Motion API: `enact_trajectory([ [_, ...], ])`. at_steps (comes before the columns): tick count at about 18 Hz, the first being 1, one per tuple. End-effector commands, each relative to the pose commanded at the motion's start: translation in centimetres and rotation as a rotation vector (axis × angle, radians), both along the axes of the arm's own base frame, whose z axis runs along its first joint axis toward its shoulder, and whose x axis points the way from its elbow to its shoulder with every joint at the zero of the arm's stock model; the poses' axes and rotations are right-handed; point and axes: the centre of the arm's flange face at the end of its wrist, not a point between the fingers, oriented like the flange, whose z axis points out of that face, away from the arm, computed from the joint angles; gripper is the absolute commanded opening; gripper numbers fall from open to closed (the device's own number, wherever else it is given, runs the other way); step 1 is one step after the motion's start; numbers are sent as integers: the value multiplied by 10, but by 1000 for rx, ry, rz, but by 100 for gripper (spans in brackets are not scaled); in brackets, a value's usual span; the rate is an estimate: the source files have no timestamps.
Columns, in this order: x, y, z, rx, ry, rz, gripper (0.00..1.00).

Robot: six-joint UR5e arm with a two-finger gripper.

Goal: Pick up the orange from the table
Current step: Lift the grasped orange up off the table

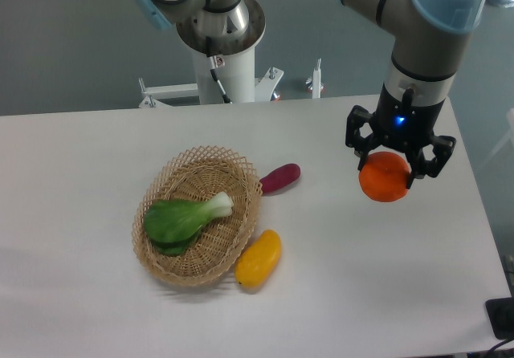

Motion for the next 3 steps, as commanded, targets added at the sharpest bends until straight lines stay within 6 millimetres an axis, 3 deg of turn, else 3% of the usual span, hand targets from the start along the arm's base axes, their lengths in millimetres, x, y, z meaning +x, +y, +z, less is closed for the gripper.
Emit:
enact_trajectory([
  [3,0,0,0,1,-1,0,40],
])
